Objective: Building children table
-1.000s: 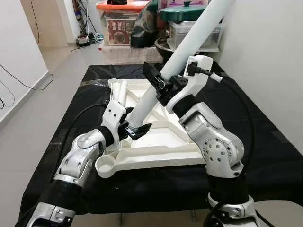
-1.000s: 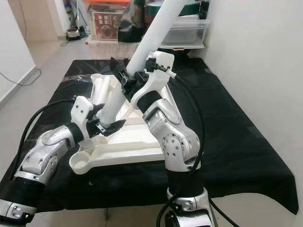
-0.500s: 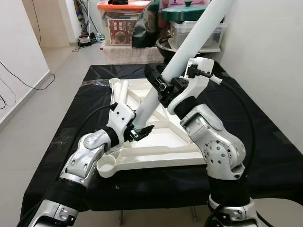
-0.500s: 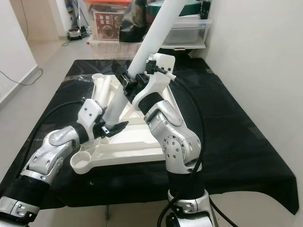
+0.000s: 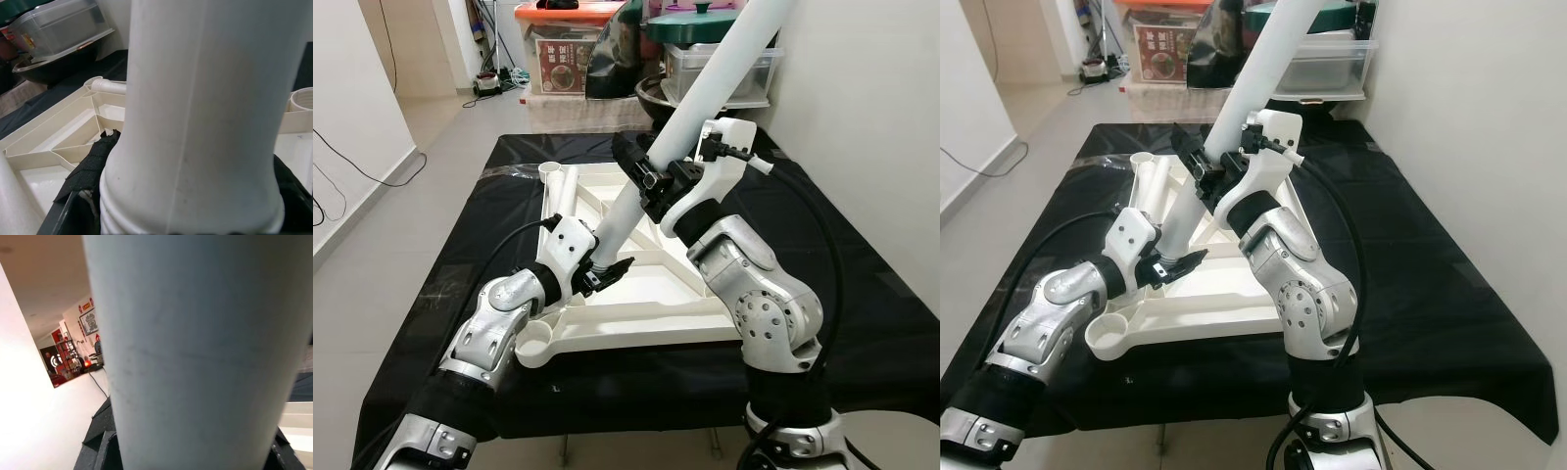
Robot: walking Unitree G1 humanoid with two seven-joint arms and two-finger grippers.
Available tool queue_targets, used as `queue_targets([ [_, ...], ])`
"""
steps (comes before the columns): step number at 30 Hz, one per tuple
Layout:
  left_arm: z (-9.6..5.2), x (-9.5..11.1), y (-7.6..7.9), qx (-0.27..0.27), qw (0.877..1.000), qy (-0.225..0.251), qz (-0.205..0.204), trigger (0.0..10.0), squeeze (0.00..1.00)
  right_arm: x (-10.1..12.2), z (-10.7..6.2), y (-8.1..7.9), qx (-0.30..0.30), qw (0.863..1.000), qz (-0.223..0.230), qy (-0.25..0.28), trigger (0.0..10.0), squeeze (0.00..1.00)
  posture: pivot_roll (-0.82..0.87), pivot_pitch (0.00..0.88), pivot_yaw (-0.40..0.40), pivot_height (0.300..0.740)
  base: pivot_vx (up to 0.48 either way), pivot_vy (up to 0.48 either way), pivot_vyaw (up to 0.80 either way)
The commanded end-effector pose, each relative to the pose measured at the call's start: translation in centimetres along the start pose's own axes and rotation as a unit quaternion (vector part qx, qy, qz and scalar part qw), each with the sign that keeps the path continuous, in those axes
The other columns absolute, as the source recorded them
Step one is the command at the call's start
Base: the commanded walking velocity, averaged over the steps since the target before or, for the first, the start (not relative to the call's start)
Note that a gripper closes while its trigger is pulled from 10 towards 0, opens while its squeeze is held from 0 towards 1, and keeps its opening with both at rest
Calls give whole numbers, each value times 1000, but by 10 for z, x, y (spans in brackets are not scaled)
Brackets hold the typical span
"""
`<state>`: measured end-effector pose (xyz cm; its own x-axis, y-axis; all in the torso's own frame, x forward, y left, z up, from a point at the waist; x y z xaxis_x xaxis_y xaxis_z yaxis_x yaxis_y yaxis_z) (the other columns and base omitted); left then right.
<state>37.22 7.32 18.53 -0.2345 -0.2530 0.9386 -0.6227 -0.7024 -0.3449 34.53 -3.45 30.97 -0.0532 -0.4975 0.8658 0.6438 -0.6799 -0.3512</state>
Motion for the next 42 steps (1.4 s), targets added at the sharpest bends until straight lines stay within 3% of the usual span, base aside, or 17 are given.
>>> queue_targets([
  [1, 2, 7, -2, 11, 1000, 15, -3, 10000, 0, -16, 2, -13, 30, 999, 12, -34, 10000, 1000, -1, 0, 0, 740, 0, 0, 0],
  [4, -3, 6, 3, -16, 1000, 15, -6, 10000, 0, -11, 2, -12, 39, 999, 6, -28, 10000, 1000, 0, 0, -1, 740, 0, 0, 0],
  [5, -9, 5, 11, -47, 999, 14, -2, 10000, 0, -7, 0, -15, 63, 998, 8, -18, 10000, 765, 4, 0, -5, 740, 0, 0, 0],
  [6, -9, 5, 11, -47, 999, 14, -2, 10000, 0, -7, 0, -15, 63, 998, 8, -18, 10000, 765, 4, 0, -5, 740, 0, 0, 0],
  [7, -17, 6, 20, -83, 996, 18, -4, 10000, 0, -1, -4, -18, 92, 996, 10, -8, 10000, 0, 8, 0, -9, 740, 0, 0, 0],
  [16, -58, 10, 56, -210, 977, 13, -19, 10000, 0, 15, -28, -36, 221, 974, 41, 3, 10000, 0, 25, 0, -20, 740, 0, 0, 0],
  [18, -79, 3, 69, -254, 967, -9, -16, 10000, 0, 16, -39, -43, 276, 960, 36, -9, 10000, 0, 32, 0, -26, 740, 0, 0, 0],
  [26, -102, 7, 72, -300, 953, -23, -31, 10000, 0, -1, -69, -61, 387, 917, 63, -76, 10000, 0, 39, 0, -35, 740, 0, 0, 0],
  [28, -107, 4, 77, -320, 946, -35, -37, 10000, 0, -12, -83, -68, 420, 897, 80, -112, 8039, 0, 41, 0, -38, 740, 0, 0, 0],
  [30, -107, 2, 78, -323, 945, -39, -36, 10000, 0, -15, -86, -69, 427, 892, 81, -120, 8039, 0, 41, 0, -38, 740, 0, 0, 0],
  [31, -108, 1, 78, -325, 944, -42, -36, 10000, 0, -17, -89, -70, 431, 890, 81, -125, 9451, 0, 36, 0, -35, 740, 0, 0, 0],
  [32, -108, 2, 78, -327, 943, -42, -39, 10000, 0, -19, -91, -70, 432, 889, 83, -129, 7569, 0, 33, 0, -32, 740, 0, 0, 0],
  [35, -108, 3, 78, -328, 943, -40, -43, 10000, 0, -20, -91, -70, 431, 889, 85, -130, 7059, 0, 33, 0, -32, 740, 0, 0, 0],
  [36, -106, 3, 78, -328, 943, -38, -48, 10000, 0, -22, -92, -70, 431, 889, 87, -130, 4353, 0, 33, 0, -29, 740, 0, 0, 0],
  [37, -106, 3, 78, -328, 943, -38, -48, 10000, 0, -22, -92, -70, 431, 889, 87, -130, 4353, 0, 33, 0, -29, 740, 0, 0, 0],
  [39, -105, 3, 80, -335, 940, -38, -53, 10000, 0, -23, -91, -72, 430, 890, 96, -121, 1176, 0, 27, 0, -21, 740, 0, 0, 0],
  [42, -106, 1, 82, -344, 936, -43, -54, 10000, 0, -22, -90, -72, 427, 892, 99, -109, 0, 0, 26, 0, -19, 740, 0, 0, 0],
])
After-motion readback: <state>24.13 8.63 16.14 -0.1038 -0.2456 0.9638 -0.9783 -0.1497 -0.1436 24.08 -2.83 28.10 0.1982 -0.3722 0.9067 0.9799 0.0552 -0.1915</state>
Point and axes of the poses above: a point about 5 cm out from each wrist's last joint towards the gripper, its own z axis pointing out of the wrist towards the gripper, its own x axis along the axis of the wrist's last joint, y = z × x, the point moved 5 cm from there along z, pointing out of the wrist towards the gripper, and after that the axes turned 4 degrees about z, right-handed, at the moved point
